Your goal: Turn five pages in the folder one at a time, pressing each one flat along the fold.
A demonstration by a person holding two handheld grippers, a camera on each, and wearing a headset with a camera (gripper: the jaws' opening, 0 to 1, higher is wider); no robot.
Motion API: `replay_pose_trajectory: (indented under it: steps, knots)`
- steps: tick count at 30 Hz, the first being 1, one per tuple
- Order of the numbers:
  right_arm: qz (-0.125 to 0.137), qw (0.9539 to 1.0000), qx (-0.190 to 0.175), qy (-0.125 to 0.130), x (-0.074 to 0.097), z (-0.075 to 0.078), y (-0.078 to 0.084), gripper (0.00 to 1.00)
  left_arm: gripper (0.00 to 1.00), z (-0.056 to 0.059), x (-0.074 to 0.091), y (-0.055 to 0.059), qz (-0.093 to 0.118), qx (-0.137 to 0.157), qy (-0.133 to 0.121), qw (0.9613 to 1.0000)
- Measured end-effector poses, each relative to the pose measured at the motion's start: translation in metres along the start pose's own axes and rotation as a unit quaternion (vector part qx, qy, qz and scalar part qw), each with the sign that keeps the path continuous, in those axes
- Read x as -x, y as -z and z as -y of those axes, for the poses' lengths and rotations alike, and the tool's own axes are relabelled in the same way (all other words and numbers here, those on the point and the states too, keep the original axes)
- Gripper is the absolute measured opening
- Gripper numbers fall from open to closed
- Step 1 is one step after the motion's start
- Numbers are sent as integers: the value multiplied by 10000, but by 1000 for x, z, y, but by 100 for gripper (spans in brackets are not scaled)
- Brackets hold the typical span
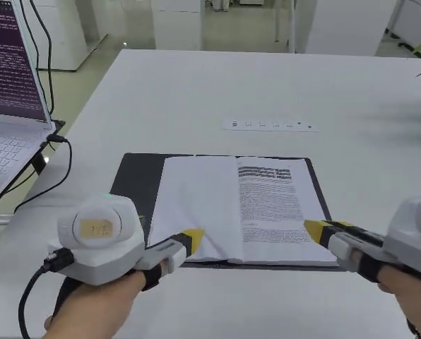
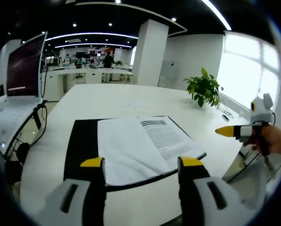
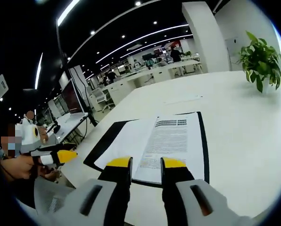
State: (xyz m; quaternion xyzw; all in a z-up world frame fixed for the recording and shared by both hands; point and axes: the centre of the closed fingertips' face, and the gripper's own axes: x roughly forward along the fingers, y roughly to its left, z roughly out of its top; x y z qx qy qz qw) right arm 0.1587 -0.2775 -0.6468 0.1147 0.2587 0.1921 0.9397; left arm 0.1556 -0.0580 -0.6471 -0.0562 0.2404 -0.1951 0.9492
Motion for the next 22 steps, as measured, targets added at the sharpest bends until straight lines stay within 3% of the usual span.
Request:
replay_pose_trajectory:
  steps: [8,13,17,22]
  knots:
    - [116,9991,271,291,8,14,-2,63,83,-5,10,-9,137,-196,-137,9996]
    - [148,9985,361,378,13,20,-2,72,90,-12,17,-6,99,-205,-196,9995]
    - [226,9980,379,444,17,22,-3,84,99,-16,22,-4,79,-190,-255,9995]
    - [260,9981,409,386,19,21,-1,94,99,-21,27,-4,59,-255,-289,9992]
